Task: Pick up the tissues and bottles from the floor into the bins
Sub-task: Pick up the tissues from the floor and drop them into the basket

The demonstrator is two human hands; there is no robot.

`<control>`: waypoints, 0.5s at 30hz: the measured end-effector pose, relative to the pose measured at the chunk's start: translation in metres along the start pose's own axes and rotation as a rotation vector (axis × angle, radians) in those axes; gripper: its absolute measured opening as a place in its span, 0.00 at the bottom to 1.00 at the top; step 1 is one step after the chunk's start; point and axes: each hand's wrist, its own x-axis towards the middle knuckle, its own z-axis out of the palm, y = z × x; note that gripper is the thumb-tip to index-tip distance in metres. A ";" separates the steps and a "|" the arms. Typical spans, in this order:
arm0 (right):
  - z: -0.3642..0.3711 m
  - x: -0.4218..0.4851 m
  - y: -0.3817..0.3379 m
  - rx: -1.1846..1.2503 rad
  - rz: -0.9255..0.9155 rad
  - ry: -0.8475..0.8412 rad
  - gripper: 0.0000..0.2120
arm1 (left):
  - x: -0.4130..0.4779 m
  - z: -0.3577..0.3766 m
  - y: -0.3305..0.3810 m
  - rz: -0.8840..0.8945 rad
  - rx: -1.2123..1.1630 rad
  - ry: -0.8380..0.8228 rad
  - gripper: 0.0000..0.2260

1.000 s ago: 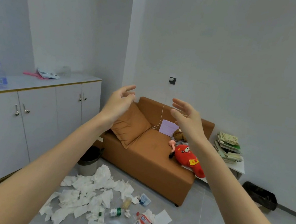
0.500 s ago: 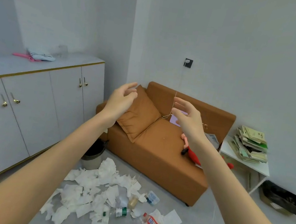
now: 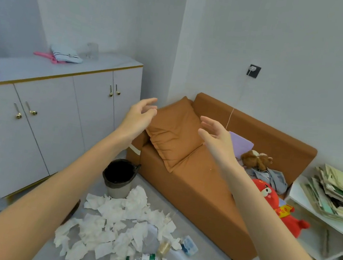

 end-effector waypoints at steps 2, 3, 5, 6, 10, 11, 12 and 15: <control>0.009 0.018 0.010 0.007 0.008 -0.025 0.17 | 0.013 0.000 -0.011 -0.014 0.013 0.018 0.17; 0.014 0.026 0.015 0.004 0.009 -0.039 0.17 | 0.018 -0.001 -0.018 -0.023 0.017 0.024 0.17; 0.027 0.040 0.026 0.001 0.019 -0.073 0.17 | 0.027 -0.003 -0.031 -0.050 0.035 0.035 0.17; 0.034 0.046 0.030 0.004 0.028 -0.092 0.17 | 0.031 -0.004 -0.037 -0.061 0.044 0.037 0.17; 0.058 0.067 0.048 0.029 0.050 -0.119 0.17 | 0.052 -0.008 -0.059 -0.112 0.065 0.040 0.16; 0.063 0.071 0.053 0.032 0.061 -0.123 0.17 | 0.057 -0.008 -0.064 -0.121 0.071 0.038 0.16; 0.067 0.075 0.058 0.035 0.072 -0.123 0.17 | 0.064 -0.008 -0.069 -0.128 0.079 0.036 0.16; 0.085 0.091 0.075 0.037 0.114 -0.124 0.17 | 0.088 -0.014 -0.088 -0.149 0.093 0.019 0.16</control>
